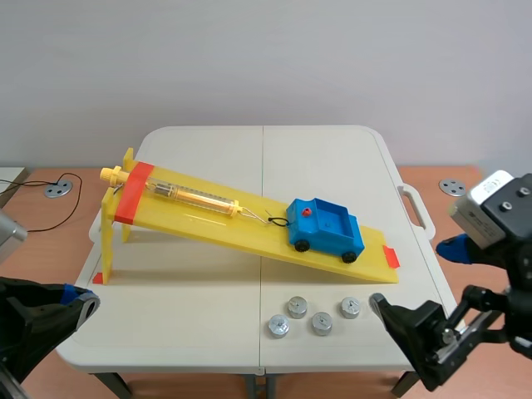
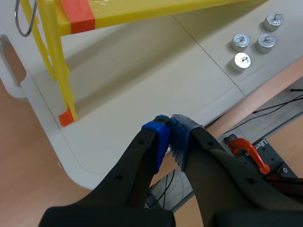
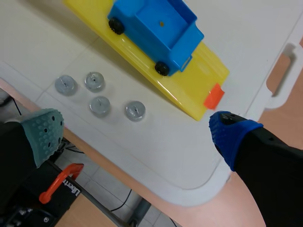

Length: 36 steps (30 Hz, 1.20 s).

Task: Place the four metal weights on the blue cart on the ramp.

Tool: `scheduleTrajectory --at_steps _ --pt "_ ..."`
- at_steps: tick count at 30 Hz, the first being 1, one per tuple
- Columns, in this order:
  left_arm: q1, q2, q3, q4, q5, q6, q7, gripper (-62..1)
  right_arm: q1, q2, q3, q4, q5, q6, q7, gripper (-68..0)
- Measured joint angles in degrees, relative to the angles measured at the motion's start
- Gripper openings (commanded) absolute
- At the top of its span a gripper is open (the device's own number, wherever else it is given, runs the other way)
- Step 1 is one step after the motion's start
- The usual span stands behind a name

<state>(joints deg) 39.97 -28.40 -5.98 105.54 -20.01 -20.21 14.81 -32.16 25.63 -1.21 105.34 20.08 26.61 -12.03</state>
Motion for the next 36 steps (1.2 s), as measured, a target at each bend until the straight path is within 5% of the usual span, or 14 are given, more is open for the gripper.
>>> scheduleTrajectory --at_steps 9,17,24,36 --pt "0.0 1.5 0.0 0.0 0.0 0.0 0.0 -55.8 5.5 -3.5 -6.9 0.0 -2.8 0.0 -7.1 -26.9" --pt "0.0 1.6 0.0 0.0 0.0 0.0 0.4 -55.8 8.8 -4.7 -12.4 -1.1 -3.7 0.4 -7.8 -27.0" --pt "0.0 1.6 0.0 0.0 0.0 0.0 0.4 -55.8 12.0 -8.3 -15.8 -6.7 -8.3 0.4 -8.0 -33.0" --pt "0.0 1.6 0.0 0.0 0.0 0.0 0.4 -55.8 17.0 -12.0 -22.9 -14.7 -16.7 -2.5 -7.7 -33.3"
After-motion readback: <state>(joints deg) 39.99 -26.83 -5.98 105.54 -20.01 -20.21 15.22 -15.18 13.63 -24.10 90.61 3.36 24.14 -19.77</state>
